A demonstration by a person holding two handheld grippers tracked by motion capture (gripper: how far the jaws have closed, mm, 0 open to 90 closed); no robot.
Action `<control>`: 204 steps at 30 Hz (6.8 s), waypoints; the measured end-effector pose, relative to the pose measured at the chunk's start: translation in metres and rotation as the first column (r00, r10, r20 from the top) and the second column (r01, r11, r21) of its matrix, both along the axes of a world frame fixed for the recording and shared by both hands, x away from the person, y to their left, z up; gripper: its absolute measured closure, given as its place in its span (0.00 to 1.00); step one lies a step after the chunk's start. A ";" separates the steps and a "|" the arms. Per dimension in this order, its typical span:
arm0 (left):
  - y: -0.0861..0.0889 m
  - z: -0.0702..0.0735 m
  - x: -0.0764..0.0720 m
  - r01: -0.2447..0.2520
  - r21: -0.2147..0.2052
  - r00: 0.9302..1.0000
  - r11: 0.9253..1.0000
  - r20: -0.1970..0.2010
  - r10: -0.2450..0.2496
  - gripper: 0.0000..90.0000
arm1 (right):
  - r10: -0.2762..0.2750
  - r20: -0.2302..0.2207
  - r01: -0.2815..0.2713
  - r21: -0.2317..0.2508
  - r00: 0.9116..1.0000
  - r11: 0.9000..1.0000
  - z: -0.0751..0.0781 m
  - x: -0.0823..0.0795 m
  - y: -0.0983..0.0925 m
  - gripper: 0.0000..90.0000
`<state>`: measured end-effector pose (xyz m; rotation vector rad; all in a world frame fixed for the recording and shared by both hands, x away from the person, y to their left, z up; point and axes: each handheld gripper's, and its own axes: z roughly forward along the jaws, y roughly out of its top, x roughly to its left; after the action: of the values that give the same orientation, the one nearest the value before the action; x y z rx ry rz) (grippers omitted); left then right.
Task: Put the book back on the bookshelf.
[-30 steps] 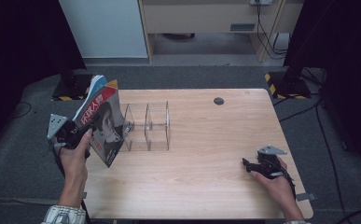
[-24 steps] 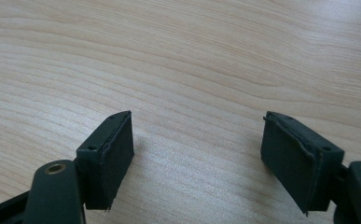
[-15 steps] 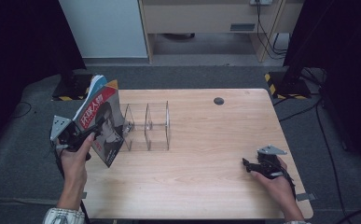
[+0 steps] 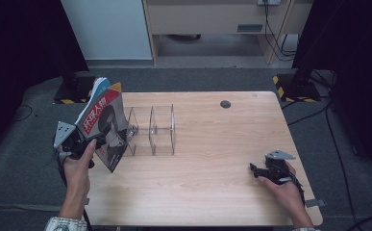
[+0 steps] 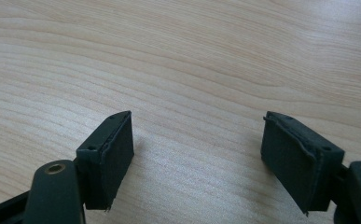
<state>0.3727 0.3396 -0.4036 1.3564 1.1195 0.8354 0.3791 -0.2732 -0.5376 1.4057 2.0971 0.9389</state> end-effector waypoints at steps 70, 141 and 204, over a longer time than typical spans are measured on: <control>0.004 -0.050 -0.040 0.030 0.054 0.995 0.998 -0.102 -0.024 0.05 | 0.004 0.000 -0.004 -0.002 1.000 1.000 0.000 0.000 0.001 0.28; -0.058 -0.061 -0.057 0.259 0.172 0.949 0.950 -0.228 -0.217 0.06 | 0.004 -0.003 -0.004 0.000 1.000 1.000 0.000 -0.001 0.002 0.28; -0.174 -0.073 0.010 0.447 0.219 0.862 0.867 -0.366 -0.351 0.03 | 0.008 -0.003 -0.008 -0.004 1.000 1.000 0.000 -0.001 0.002 0.26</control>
<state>0.3831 0.1657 -0.4770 1.9530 0.9128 0.4947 0.3783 -0.2707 -0.5376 1.3992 2.1071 0.9357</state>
